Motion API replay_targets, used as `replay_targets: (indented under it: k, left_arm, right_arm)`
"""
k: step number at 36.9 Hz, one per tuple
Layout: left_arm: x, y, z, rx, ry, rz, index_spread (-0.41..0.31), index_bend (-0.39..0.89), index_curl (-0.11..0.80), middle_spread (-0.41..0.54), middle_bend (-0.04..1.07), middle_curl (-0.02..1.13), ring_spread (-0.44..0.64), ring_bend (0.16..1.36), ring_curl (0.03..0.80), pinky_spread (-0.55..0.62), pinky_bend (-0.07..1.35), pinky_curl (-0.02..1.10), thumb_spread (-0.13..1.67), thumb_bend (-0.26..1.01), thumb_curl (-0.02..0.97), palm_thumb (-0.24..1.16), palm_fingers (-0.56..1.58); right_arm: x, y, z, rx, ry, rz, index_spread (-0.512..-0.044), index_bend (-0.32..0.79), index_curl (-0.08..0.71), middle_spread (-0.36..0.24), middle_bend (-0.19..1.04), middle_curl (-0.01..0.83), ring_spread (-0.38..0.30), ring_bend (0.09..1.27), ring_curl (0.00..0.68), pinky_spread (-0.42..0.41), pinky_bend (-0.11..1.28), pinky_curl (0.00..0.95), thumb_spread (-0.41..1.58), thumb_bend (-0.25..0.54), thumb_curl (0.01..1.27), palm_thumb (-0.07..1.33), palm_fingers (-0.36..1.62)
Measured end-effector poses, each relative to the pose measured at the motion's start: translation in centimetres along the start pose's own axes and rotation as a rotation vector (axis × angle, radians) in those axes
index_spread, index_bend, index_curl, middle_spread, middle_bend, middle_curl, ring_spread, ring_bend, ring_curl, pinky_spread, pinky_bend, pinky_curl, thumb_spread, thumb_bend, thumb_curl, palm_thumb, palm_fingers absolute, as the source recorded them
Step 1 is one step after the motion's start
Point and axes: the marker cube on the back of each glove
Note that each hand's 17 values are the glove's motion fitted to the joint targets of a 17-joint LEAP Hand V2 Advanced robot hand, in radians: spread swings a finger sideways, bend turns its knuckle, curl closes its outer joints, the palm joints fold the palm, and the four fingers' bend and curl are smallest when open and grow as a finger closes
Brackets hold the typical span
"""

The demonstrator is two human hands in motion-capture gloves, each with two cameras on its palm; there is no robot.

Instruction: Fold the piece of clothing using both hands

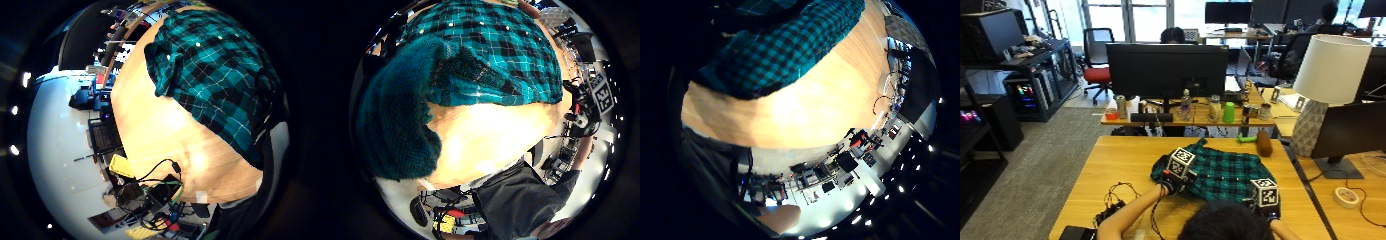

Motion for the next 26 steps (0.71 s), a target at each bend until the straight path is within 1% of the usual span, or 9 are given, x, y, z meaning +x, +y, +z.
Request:
replay_targets:
  k: [4, 6, 7, 8, 9, 11, 14, 19, 26]
  left_arm:
    - [-0.2, -0.2, -0.4, 0.000, -0.006, 0.001, -0.281, 0.17, 0.395, -0.314, 0.30, 0.46, -0.36, 0.52, 0.372, -0.46, 0.69, 0.40, 1.20, 0.10, 0.365, 0.75, 1.24]
    - [-0.2, -0.1, -0.5, -0.006, -0.005, 0.003, -0.281, 0.17, 0.398, -0.316, 0.31, 0.47, -0.36, 0.51, 0.376, -0.46, 0.68, 0.41, 1.20, 0.10, 0.366, 0.76, 1.25]
    - [-0.2, 0.0, -0.5, -0.011, -0.006, 0.004, -0.281, 0.17, 0.400, -0.317, 0.31, 0.47, -0.36, 0.51, 0.378, -0.46, 0.68, 0.41, 1.20, 0.09, 0.365, 0.77, 1.25]
    - [-0.2, 0.2, -0.5, -0.016, -0.005, 0.007, -0.282, 0.17, 0.401, -0.317, 0.31, 0.47, -0.36, 0.51, 0.380, -0.46, 0.68, 0.41, 1.20, 0.09, 0.365, 0.77, 1.25]
    - [-0.2, 0.4, -0.5, -0.021, -0.005, 0.011, -0.282, 0.17, 0.403, -0.318, 0.31, 0.47, -0.36, 0.51, 0.381, -0.46, 0.68, 0.41, 1.20, 0.09, 0.365, 0.77, 1.25]
    - [-0.2, 0.7, -0.3, -0.030, -0.002, 0.020, -0.281, 0.17, 0.406, -0.319, 0.30, 0.48, -0.36, 0.50, 0.383, -0.46, 0.68, 0.41, 1.20, 0.08, 0.365, 0.78, 1.24]
    - [-0.2, 0.9, 0.4, -0.034, 0.000, 0.032, -0.282, 0.16, 0.407, -0.320, 0.30, 0.48, -0.37, 0.50, 0.389, -0.47, 0.69, 0.42, 1.20, 0.07, 0.366, 0.79, 1.25]
    - [-0.1, 2.5, 0.8, -0.052, 0.002, 0.072, -0.282, 0.15, 0.407, -0.315, 0.28, 0.48, -0.37, 0.51, 0.397, -0.48, 0.72, 0.43, 1.19, 0.06, 0.375, 0.81, 1.26]
    - [0.4, 7.5, 0.6, -0.101, 0.010, 0.228, -0.277, 0.15, 0.409, -0.316, 0.28, 0.49, -0.37, 0.52, 0.407, -0.48, 0.73, 0.43, 1.18, 0.03, 0.387, 0.83, 1.26]
  right_arm:
    - [0.0, -1.6, 1.1, 0.116, 0.122, 0.043, -0.340, 0.10, 0.191, -0.050, 0.21, 0.365, 0.012, 0.53, 0.345, 0.151, 0.59, 0.363, 1.23, 0.064, 0.25, 0.67, 0.43]
    - [0.0, -2.0, 1.1, 0.171, 0.152, 0.057, -0.316, 0.12, 0.197, -0.060, 0.23, 0.372, -0.016, 0.55, 0.348, 0.103, 0.58, 0.357, 1.21, 0.085, 0.27, 0.73, 0.54]
    - [0.0, -2.1, 1.0, 0.200, 0.160, 0.060, -0.331, 0.09, 0.188, -0.054, 0.20, 0.363, -0.003, 0.53, 0.336, 0.129, 0.58, 0.354, 1.20, 0.060, 0.26, 0.70, 0.44]
    - [0.0, -2.2, 1.0, 0.231, 0.164, 0.062, -0.303, 0.13, 0.212, -0.074, 0.26, 0.393, -0.048, 0.59, 0.373, 0.050, 0.59, 0.371, 1.19, 0.118, 0.30, 0.81, 0.67]
    - [0.1, -2.4, 0.9, 0.261, 0.164, 0.063, -0.295, 0.12, 0.199, -0.083, 0.28, 0.392, -0.086, 0.61, 0.363, -0.015, 0.61, 0.360, 1.18, 0.154, 0.32, 0.89, 0.85]
    - [0.1, -2.8, 0.6, 0.308, 0.149, 0.064, -0.290, 0.13, 0.203, -0.101, 0.28, 0.394, -0.119, 0.60, 0.347, -0.097, 0.63, 0.347, 1.10, 0.154, 0.36, 0.93, 0.98]
    - [0.3, -3.3, 0.3, 0.320, 0.113, 0.064, -0.283, 0.17, 0.241, -0.116, 0.31, 0.419, -0.155, 0.61, 0.374, -0.179, 0.59, 0.357, 0.96, 0.136, 0.40, 0.97, 1.14]
    - [0.4, -2.9, 0.0, 0.270, 0.085, 0.059, -0.268, 0.17, 0.291, -0.126, 0.33, 0.448, -0.179, 0.61, 0.414, -0.237, 0.58, 0.388, 0.83, 0.109, 0.46, 1.01, 1.19]
    - [-0.2, 1.5, -1.8, 0.215, 0.009, 0.008, -0.258, 0.15, 0.316, -0.142, 0.35, 0.469, -0.208, 0.63, 0.435, -0.272, 0.55, 0.398, 0.72, 0.072, 0.52, 1.04, 1.21]
